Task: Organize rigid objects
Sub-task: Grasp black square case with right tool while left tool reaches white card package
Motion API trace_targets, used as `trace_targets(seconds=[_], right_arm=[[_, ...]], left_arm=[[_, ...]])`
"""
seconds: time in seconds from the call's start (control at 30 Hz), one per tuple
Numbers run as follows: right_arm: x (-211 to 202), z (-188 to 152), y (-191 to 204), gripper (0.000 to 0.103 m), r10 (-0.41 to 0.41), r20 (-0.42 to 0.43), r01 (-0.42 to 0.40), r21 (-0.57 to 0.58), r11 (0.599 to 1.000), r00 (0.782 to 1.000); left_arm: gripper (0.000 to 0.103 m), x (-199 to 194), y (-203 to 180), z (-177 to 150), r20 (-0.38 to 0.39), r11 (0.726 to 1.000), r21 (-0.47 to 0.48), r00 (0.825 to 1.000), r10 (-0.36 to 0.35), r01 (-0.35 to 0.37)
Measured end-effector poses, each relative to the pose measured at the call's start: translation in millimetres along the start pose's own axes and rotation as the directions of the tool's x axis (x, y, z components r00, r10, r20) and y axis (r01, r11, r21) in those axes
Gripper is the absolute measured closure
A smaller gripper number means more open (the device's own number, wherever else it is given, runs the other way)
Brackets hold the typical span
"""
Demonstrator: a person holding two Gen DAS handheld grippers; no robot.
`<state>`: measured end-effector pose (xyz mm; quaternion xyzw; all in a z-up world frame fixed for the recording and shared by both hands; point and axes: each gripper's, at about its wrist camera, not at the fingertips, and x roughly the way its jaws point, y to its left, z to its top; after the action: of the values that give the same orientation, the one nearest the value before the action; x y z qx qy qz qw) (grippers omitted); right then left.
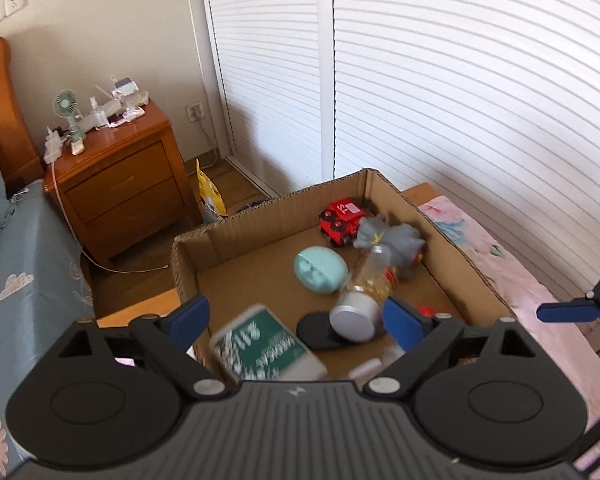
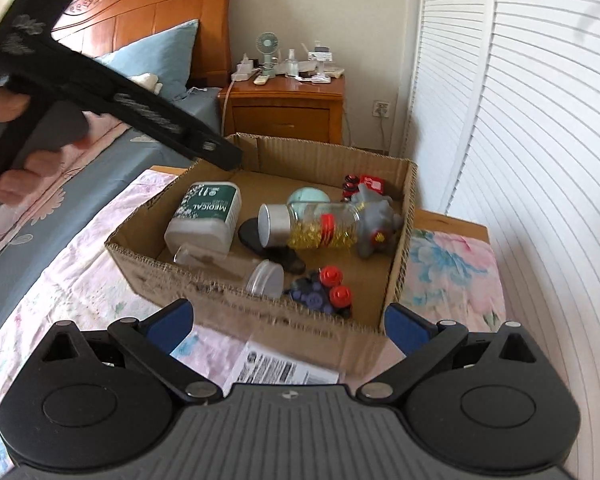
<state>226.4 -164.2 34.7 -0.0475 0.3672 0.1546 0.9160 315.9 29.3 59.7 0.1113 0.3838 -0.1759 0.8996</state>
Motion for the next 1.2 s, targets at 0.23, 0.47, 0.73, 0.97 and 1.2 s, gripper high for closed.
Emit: trace_targets(seconds=[0.23,0.47,0.73,0.97,1.2], right_arm=[[-13.8,-37.6,7.4,0.0,-0.058,-0.027,0.061,0.11,0.992,0.998],[-10.3,-82.5,13.2,0.0,-0.117,-0.047,0.123,0.166,0.978,0.992],[16.4,-108.3,15.0,0.0,-0.22,-0.126,0.238,0.146,0.96,0.967],[12.8,-123.0,2.2,0.0,-0.252,-0.15,0.277,0.171,0.946,0.956],[-0.1,-132.3,-16.6,0.0,-0.289,-0.179,0.323,0.203,0.924,0.94]], left_arm=[[0.003,-41.9,-21.5,-51.4,0.018,0.999,-0.026,1.0,0.02,-0.02],[0.002,-52.9,-45.6,-111.6,0.033,0.994,-0.103,0.999,-0.025,0.029],[0.002,-49.0,-69.9,-144.9,0.032,0.993,-0.103,0.997,0.069,-0.066],[0.002,-41.1,-75.7,-153.5,0.006,0.992,-0.108,0.998,0.059,-0.058],[0.002,-36.3,-77.3,-153.7,-0.001,0.992,-0.095,0.997,0.083,-0.083]])
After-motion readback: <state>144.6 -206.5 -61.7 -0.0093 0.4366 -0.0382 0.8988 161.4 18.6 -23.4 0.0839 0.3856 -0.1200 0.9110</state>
